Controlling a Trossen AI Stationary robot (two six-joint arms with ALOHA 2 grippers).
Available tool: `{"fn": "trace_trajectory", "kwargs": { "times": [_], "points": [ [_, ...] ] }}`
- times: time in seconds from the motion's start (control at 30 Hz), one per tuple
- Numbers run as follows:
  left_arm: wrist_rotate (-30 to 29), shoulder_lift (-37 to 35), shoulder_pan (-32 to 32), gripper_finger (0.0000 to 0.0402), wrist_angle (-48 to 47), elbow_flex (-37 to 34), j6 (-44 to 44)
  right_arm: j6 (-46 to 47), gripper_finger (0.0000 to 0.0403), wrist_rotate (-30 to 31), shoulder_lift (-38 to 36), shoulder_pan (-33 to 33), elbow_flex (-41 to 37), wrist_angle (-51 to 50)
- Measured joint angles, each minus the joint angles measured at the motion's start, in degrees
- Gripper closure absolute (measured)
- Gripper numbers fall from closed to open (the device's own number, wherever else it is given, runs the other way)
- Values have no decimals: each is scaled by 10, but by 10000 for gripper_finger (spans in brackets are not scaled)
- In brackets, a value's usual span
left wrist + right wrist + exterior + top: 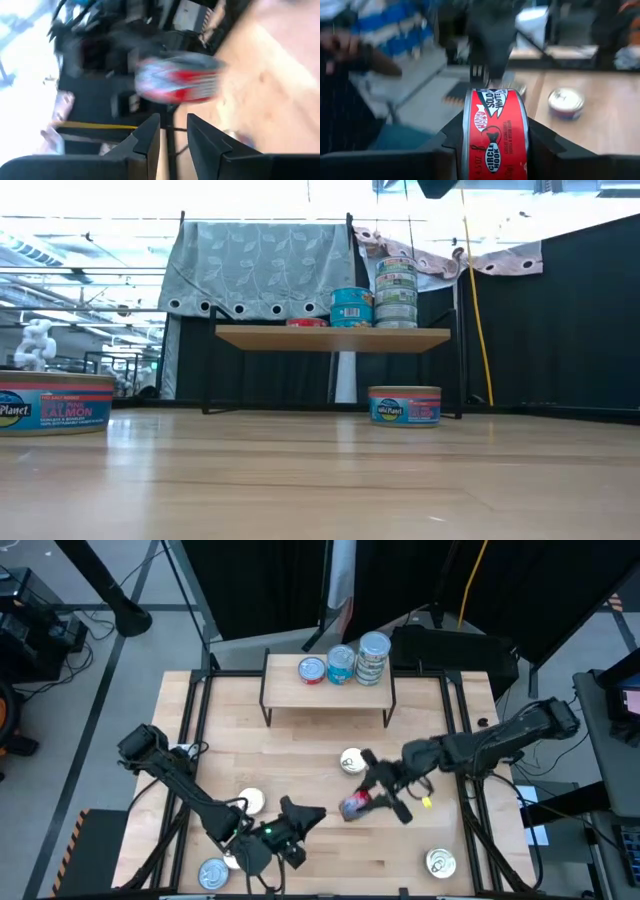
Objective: Stack canned seafood by type on shelf
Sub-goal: Stack the red tuna can on top of the other red tuna can on the shelf
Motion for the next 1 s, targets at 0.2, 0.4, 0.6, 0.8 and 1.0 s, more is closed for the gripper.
{"fn": "trace_trajectory", "kwargs": {
  "times": [0.2, 0.4, 0.6, 0.8, 1.0],
  "points": [
    [30, 0, -2, 303, 19, 0, 235, 95, 271, 17, -28, -48, 0, 50],
    [67, 0, 29, 303, 19, 20, 364, 167, 272, 11, -30, -88, 0, 111],
    [67, -16, 83, 303, -3, 29, 409, 194, 272, 10, -45, -115, 0, 115],
    [104, -68, 112, 271, -32, 31, 428, 200, 272, 8, -88, -147, 0, 101],
    [169, -116, 152, 183, -19, 33, 458, 196, 272, 9, -122, -189, 0, 91]
  ]
}}
